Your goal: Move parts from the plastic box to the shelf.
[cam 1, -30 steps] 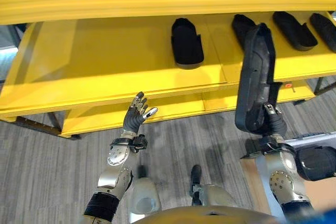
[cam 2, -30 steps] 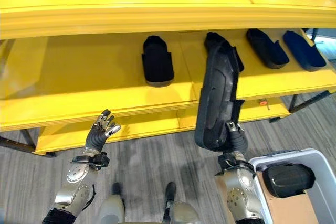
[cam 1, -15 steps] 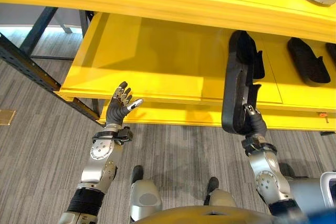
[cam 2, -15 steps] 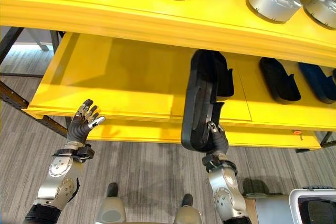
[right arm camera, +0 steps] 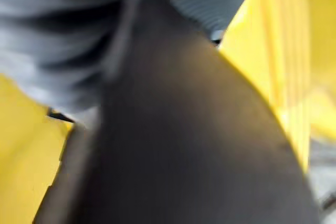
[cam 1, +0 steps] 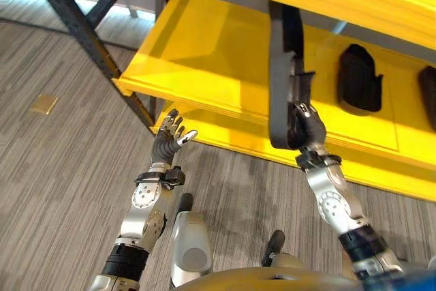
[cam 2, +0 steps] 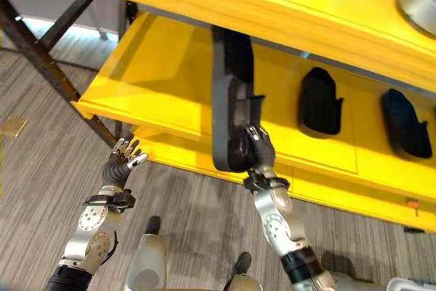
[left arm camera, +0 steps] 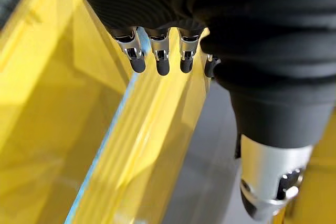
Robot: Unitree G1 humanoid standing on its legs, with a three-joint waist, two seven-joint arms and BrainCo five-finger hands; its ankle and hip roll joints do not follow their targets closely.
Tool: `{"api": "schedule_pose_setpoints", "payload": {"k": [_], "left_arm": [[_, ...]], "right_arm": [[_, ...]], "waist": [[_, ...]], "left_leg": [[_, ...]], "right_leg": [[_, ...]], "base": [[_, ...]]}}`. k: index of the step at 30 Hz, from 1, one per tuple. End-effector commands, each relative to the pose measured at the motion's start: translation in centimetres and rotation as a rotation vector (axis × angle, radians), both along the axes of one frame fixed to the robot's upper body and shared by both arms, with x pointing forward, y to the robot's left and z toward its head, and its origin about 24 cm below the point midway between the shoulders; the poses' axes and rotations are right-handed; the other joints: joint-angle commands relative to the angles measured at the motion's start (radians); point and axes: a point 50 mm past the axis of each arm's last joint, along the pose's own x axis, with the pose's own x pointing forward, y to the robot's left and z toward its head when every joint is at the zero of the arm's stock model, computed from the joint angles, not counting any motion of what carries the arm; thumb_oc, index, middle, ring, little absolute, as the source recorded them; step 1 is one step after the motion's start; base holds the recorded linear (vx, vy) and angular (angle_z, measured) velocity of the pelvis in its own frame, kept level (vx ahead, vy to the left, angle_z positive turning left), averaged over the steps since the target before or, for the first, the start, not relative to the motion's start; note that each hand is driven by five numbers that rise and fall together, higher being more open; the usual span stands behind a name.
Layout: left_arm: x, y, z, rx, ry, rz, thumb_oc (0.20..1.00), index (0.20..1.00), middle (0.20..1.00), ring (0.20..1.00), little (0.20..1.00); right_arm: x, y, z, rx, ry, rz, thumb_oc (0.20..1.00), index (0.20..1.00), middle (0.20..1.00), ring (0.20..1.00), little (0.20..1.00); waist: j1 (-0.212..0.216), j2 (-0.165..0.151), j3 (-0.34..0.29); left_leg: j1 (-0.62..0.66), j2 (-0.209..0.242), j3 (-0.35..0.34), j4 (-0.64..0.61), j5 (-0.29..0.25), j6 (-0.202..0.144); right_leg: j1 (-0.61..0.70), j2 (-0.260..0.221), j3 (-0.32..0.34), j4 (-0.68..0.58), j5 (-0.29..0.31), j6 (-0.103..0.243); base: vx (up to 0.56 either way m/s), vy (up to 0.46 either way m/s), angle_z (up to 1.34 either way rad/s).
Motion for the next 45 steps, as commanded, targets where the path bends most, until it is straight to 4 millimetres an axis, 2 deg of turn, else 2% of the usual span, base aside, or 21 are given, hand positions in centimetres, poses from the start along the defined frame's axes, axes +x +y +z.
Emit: {"api": "schedule_pose_setpoints", "payload": {"k": [1,3,4,6,8,10,14,15,18,20,24,28,34,35,38,39,45], "left_arm": [[0.7,-0.4,2.8,0.026,-0.125,-0.034,1.0,1.0,1.0,1.0,1.0],[0.7,-0.4,2.9,0.027,-0.126,-0.033,1.0,1.0,1.0,1.0,1.0],[0.8,-0.3,3.1,0.026,-0.133,-0.03,1.0,1.0,1.0,1.0,1.0],[0.9,-0.2,3.4,0.022,-0.141,-0.03,1.0,1.0,1.0,1.0,1.0],[1.0,-0.2,3.6,0.024,-0.146,-0.032,1.0,1.0,1.0,1.0,1.0],[1.2,-0.3,4.0,0.019,-0.161,-0.037,1.0,1.0,1.0,1.0,1.0],[1.3,-0.7,4.4,0.012,-0.173,-0.056,1.0,1.0,1.0,1.0,1.0],[1.4,-0.8,4.5,0.013,-0.179,-0.067,1.0,1.0,1.0,1.0,1.0],[1.4,-0.9,4.6,0.01,-0.182,-0.074,1.0,1.0,1.0,1.0,1.0],[1.4,-1.2,4.8,0.005,-0.188,-0.089,1.0,1.0,1.0,1.0,1.0],[1.5,-1.5,4.9,0.002,-0.191,-0.098,1.0,1.0,1.0,1.0,1.0],[1.8,-2.0,5.2,-0.005,-0.203,-0.105,1.0,1.0,1.0,1.0,1.0],[2.2,-2.7,5.6,-0.015,-0.226,-0.114,1.0,1.0,1.0,1.0,1.0],[2.2,-2.8,5.8,-0.02,-0.232,-0.117,1.0,1.0,1.0,1.0,1.0],[2.3,-2.9,5.8,-0.021,-0.233,-0.117,1.0,1.0,1.0,1.0,1.0],[2.3,-3.0,5.8,-0.023,-0.238,-0.114,1.0,1.0,1.0,1.0,1.0],[2.3,-2.9,5.9,-0.027,-0.245,-0.105,1.0,1.0,1.0,1.0,1.0]], "right_arm": [[1.7,0.4,5.1,0.052,-0.19,-0.037,0.2,0.2,0.2,0.2,0.2],[2.2,0.5,5.5,0.051,-0.194,-0.044,0.2,0.2,0.2,0.2,0.2],[3.5,1.0,7.1,0.043,-0.214,-0.061,0.2,0.2,0.2,0.2,0.2],[4.8,1.0,8.9,0.029,-0.235,-0.101,0.2,0.2,0.2,0.2,0.2],[5.5,1.0,9.8,0.025,-0.241,-0.123,0.2,0.2,0.2,0.2,0.2],[6.6,1.0,11.9,0.001,-0.27,-0.168,0.2,0.2,0.2,0.2,0.2],[8.4,0.5,14.8,-0.007,-0.275,-0.247,0.2,0.2,0.2,0.2,0.2],[9.1,0.2,16.2,-0.018,-0.276,-0.283,0.2,0.2,0.2,0.2,0.2],[9.5,0.2,17.1,-0.017,-0.274,-0.297,0.2,0.2,0.2,0.2,0.2],[10.6,-0.7,18.4,-0.026,-0.244,-0.357,0.2,0.2,0.2,0.2,0.2],[11.3,-1.4,18.3,-0.034,-0.2,-0.396,0.2,0.2,0.2,0.2,0.2],[12.1,-2.3,17.1,-0.036,-0.11,-0.448,0.2,0.2,0.2,0.2,0.2],[12.9,-3.8,14.2,0.026,0.037,-0.494,0.2,0.2,0.2,0.2,0.2],[13.0,-4.5,13.0,0.05,0.088,-0.518,0.2,0.2,0.2,0.2,0.2],[13.1,-4.7,12.6,0.054,0.104,-0.522,0.2,0.2,0.2,0.2,0.2],[13.1,-5.5,11.3,0.074,0.157,-0.549,0.2,0.2,0.2,0.2,0.2],[12.9,-6.2,9.5,0.086,0.222,-0.583,0.2,0.2,0.2,0.2,0.2]], "waist": [[0.035,0.006,0.009],[0.042,0.004,0.009],[0.063,0.006,0.019],[0.077,0.007,0.029],[0.082,0.009,0.038],[0.096,0.016,0.063],[0.106,0.032,0.106],[0.11,0.038,0.126],[0.112,0.043,0.143],[0.11,0.059,0.174],[0.106,0.072,0.195],[0.1,0.083,0.217],[0.097,0.094,0.232],[0.095,0.098,0.234],[0.095,0.099,0.234],[0.091,0.104,0.236],[0.085,0.108,0.237]], "left_leg": [[0.07,-0.058,0.066,-0.12,0.027,0.086],[0.062,-0.064,0.061,-0.122,0.033,0.088],[0.055,-0.069,0.055,-0.117,0.028,0.087],[0.037,-0.075,0.045,-0.114,0.035,0.09],[0.029,-0.075,0.041,-0.111,0.036,0.09],[0.015,-0.076,0.037,-0.1,0.033,0.088],[-0.012,-0.075,0.031,-0.088,0.038,0.088],[-0.021,-0.074,0.033,-0.084,0.04,0.089],[-0.028,-0.071,0.036,-0.082,0.043,0.089],[-0.043,-0.07,0.044,-0.074,0.044,0.091],[-0.056,-0.073,0.047,-0.065,0.044,0.091],[-0.069,-0.073,0.056,-0.055,0.042,0.094],[-0.086,-0.081,0.06,-0.045,0.039,0.097],[-0.091,-0.082,0.06,-0.043,0.037,0.098],[-0.093,-0.083,0.06,-0.041,0.037,0.098],[-0.096,-0.085,0.062,-0.037,0.035,0.099],[-0.094,-0.083,0.064,-0.039,0.033,0.099]], "right_leg": [[0.05,-0.032,-0.001,0.106,-0.066,0.009],[0.047,-0.034,-0.007,0.104,-0.062,0.01],[0.049,-0.031,-0.015,0.104,-0.064,0.009],[0.038,-0.031,-0.022,0.106,-0.063,0.008],[0.031,-0.029,-0.023,0.109,-0.064,0.006],[0.02,-0.026,-0.021,0.119,-0.068,0.002],[-0.013,-0.021,-0.024,0.139,-0.074,-0.005],[-0.028,-0.018,-0.022,0.149,-0.074,-0.008],[-0.042,-0.017,-0.018,0.155,-0.073,-0.011],[-0.068,-0.018,-0.008,0.167,-0.071,-0.015],[-0.082,-0.019,-0.004,0.171,-0.069,-0.016],[-0.096,-0.02,0.003,0.17,-0.063,-0.017],[-0.105,-0.022,0.006,0.162,-0.058,-0.016],[-0.106,-0.023,0.003,0.16,-0.058,-0.016],[-0.106,-0.023,0.003,0.159,-0.058,-0.017],[-0.109,-0.023,0.004,0.161,-0.06,-0.019],[-0.113,-0.022,0.006,0.16,-0.059,-0.017]], "base": [[0.01,-0.006,0.2],[0.0,-0.004,0.23],[0.0,-0.01,0.19],[-0.03,-0.006,0.08],[-0.03,-0.007,0.15],[-0.06,-0.01,0.05],[-0.06,0.002,0.01],[-0.06,0.007,0.02],[-0.03,0.008,0.0],[-0.07,0.032,0.01],[-0.03,0.022,0.0],[-0.03,0.021,-0.04],[-0.01,0.006,-0.03],[0.0,0.0,0.0],[0.0,0.0,0.0],[0.0,0.0,0.0],[0.0,0.0,0.0]]}}
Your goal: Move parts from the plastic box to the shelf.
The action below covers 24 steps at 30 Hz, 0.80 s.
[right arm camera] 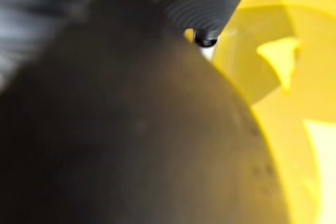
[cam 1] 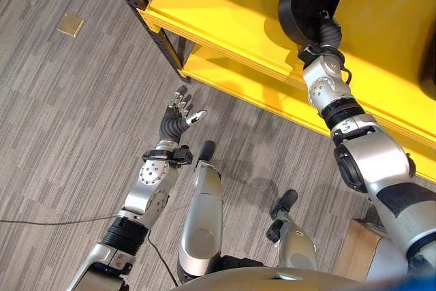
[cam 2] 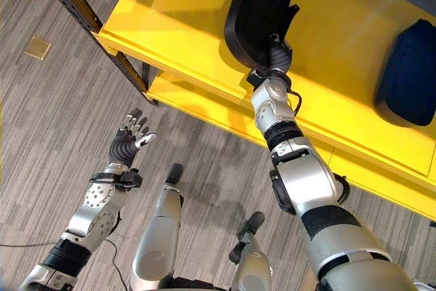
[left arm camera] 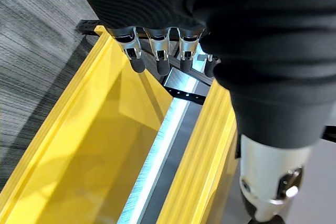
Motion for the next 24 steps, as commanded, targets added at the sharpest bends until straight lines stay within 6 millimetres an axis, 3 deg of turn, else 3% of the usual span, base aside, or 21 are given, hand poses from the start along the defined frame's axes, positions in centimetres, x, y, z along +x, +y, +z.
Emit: {"api": "schedule_pose_setpoints", "payload": {"k": [1,10,18,24], "left_arm": [[-0.7,-1.1,2.0,-0.057,-0.118,-0.037,1.0,1.0,1.0,1.0,1.0],[-0.9,-0.9,1.8,-0.06,-0.11,-0.032,1.0,1.0,1.0,1.0,1.0],[-1.4,-0.5,1.3,-0.054,-0.092,-0.029,1.0,1.0,1.0,1.0,1.0],[-1.6,-0.4,1.1,-0.049,-0.087,-0.037,1.0,1.0,1.0,1.0,1.0]], "right_arm": [[-0.2,-2.4,-1.7,0.086,0.057,-0.069,0.2,0.2,0.2,0.2,0.2],[-0.5,-4.1,-2.2,0.153,0.063,-0.137,0.2,0.2,0.2,0.2,0.2],[-1.7,-8.9,-3.8,0.112,0.117,-0.28,0.2,0.2,0.2,0.2,0.2],[-2.4,-11.1,-4.0,0.045,0.145,-0.34,0.2,0.2,0.2,0.2,0.2]], "waist": [[0.008,0.049,0.008],[-0.005,0.051,0.012],[-0.022,0.05,0.013],[-0.032,0.051,0.019]], "left_leg": [[0.093,-0.042,0.111,-0.156,0.03,0.077],[0.098,-0.039,0.119,-0.16,0.028,0.08],[0.1,-0.039,0.121,-0.168,0.029,0.081],[0.097,-0.034,0.125,-0.163,0.027,0.083]], "right_leg": [[0.004,-0.007,0.028,0.129,-0.088,0.002],[0.003,-0.003,0.032,0.126,-0.086,0.004],[0.006,0.001,0.03,0.122,-0.086,0.006],[0.001,0.003,0.032,0.125,-0.087,0.007]], "base": [[0.0,0.0,0.0],[0.0,0.0,0.0],[0.01,-0.002,-0.01],[0.0,0.0,0.0]]}}
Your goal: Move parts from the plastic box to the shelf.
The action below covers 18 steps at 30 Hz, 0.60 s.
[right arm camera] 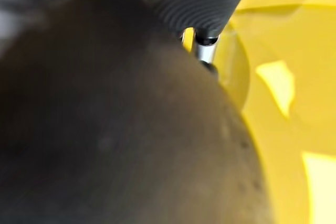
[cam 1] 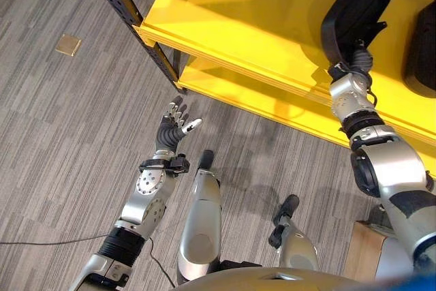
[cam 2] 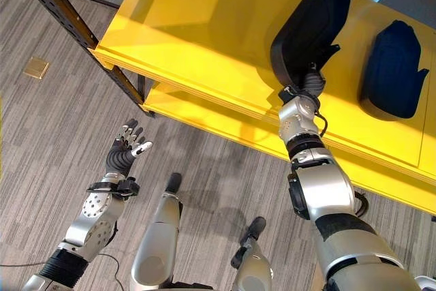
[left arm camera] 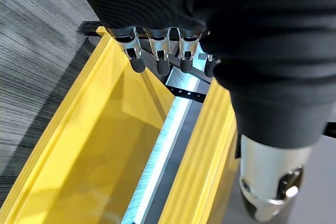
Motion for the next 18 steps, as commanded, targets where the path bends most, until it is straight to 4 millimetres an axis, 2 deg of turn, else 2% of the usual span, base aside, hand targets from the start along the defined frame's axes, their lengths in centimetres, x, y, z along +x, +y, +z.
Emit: {"api": "schedule_pose_setpoints", "payload": {"k": [1,7,18], "left_arm": [[-0.2,-1.1,3.0,-0.03,-0.161,-0.066,1.0,1.0,1.0,1.0,1.0],[-0.4,-1.0,3.0,-0.021,-0.164,-0.065,1.0,1.0,1.0,1.0,1.0],[-0.4,-0.6,3.1,-0.02,-0.172,-0.054,1.0,1.0,1.0,1.0,1.0]], "right_arm": [[-0.9,-3.1,0.1,-0.054,0.019,-0.082,0.2,0.2,0.2,0.2,0.2],[-0.9,-3.7,0.9,-0.147,0.037,-0.085,0.2,0.2,0.2,0.2,0.2],[-0.3,-3.0,2.6,-0.215,0.028,-0.062,0.2,0.2,0.2,0.2,0.2]], "waist": [[0.023,0.045,0.074],[0.019,0.042,0.077],[0.022,0.038,0.076]], "left_leg": [[0.119,-0.029,0.117,-0.184,0.035,0.075],[0.116,-0.026,0.119,-0.182,0.035,0.077],[0.112,-0.029,0.118,-0.182,0.034,0.078]], "right_leg": [[0.019,0.008,0.025,0.126,-0.092,0.014],[0.016,0.011,0.028,0.127,-0.093,0.014],[0.016,0.013,0.026,0.123,-0.091,0.015]], "base": [[0.0,0.0,0.0],[0.0,0.0,0.0],[0.0,0.0,0.0]]}}
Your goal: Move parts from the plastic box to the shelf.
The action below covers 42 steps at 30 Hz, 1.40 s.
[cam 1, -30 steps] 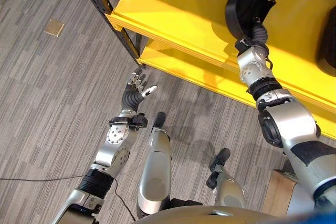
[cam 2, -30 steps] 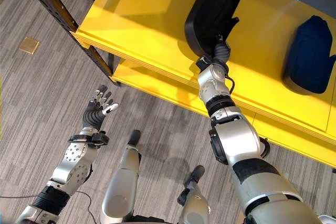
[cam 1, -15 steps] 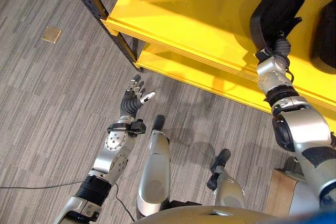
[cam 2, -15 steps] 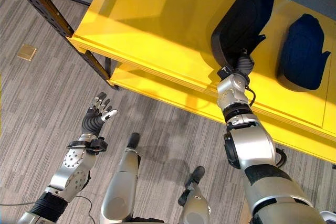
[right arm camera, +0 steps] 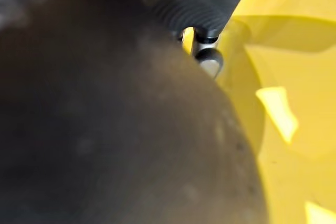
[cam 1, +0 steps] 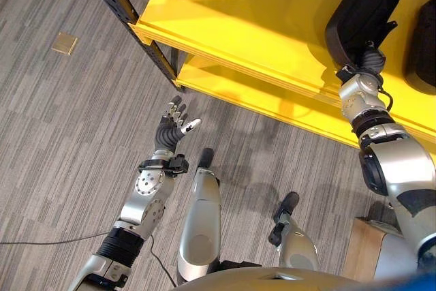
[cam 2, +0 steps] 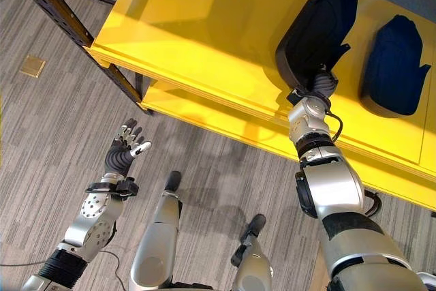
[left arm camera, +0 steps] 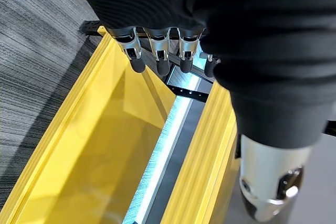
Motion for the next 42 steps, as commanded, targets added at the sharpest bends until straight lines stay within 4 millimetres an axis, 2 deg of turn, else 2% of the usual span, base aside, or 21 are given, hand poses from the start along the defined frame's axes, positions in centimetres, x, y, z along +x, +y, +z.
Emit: {"api": "schedule_pose_setpoints", "payload": {"k": [1,12,20,33,41,42], "left_arm": [[-0.4,-0.8,3.0,-0.023,-0.161,-0.057,1.0,1.0,1.0,1.0,1.0],[-0.4,-0.7,3.1,-0.026,-0.166,-0.059,1.0,1.0,1.0,1.0,1.0],[-0.4,-0.4,3.0,-0.021,-0.157,-0.061,1.0,1.0,1.0,1.0,1.0],[-0.4,-0.4,3.1,-0.019,-0.16,-0.056,1.0,1.0,1.0,1.0,1.0],[-0.4,-0.6,2.9,-0.011,-0.157,-0.067,1.0,1.0,1.0,1.0,1.0],[-0.4,-0.6,2.9,-0.012,-0.157,-0.067,1.0,1.0,1.0,1.0,1.0]], "right_arm": [[-0.2,-1.9,2.7,-0.064,-0.053,-0.034,0.2,0.2,0.2,0.2,0.2],[0.2,-1.3,4.3,0.027,-0.125,-0.026,0.2,0.2,0.2,0.2,0.2],[0.6,-0.3,6.3,0.077,-0.201,-0.007,0.2,0.2,0.2,0.2,0.2],[0.7,0.1,5.7,0.024,-0.154,0.002,0.2,0.2,0.2,0.2,0.2],[0.7,0.3,5.6,-0.095,-0.111,0.01,0.2,0.2,0.2,0.2,0.2],[0.7,0.2,5.6,-0.111,-0.108,0.009,0.244,0.244,0.244,0.244,0.244]], "waist": [[0.024,0.04,0.073],[0.032,0.035,0.064],[0.041,0.03,0.062],[0.044,0.033,0.061],[0.043,0.036,0.068],[0.042,0.036,0.068]], "left_leg": [[0.124,-0.028,0.119,-0.185,0.033,0.078],[0.117,-0.036,0.113,-0.184,0.029,0.081],[0.111,-0.039,0.111,-0.184,0.028,0.084],[0.106,-0.044,0.111,-0.177,0.022,0.087],[0.103,-0.044,0.112,-0.175,0.022,0.089],[0.103,-0.044,0.113,-0.175,0.022,0.09]], "right_leg": [[0.023,0.01,0.024,0.13,-0.094,0.019],[0.031,0.014,0.019,0.114,-0.088,0.022],[0.035,0.018,0.014,0.105,-0.084,0.023],[0.039,0.019,0.016,0.102,-0.085,0.023],[0.038,0.019,0.019,0.102,-0.085,0.024],[0.037,0.019,0.019,0.103,-0.085,0.024]], "base": [[0.0,0.0,0.0],[0.0,0.0,0.0],[0.0,0.0,0.0],[0.0,0.0,0.0],[0.0,0.0,0.0],[0.0,0.0,0.0]]}}
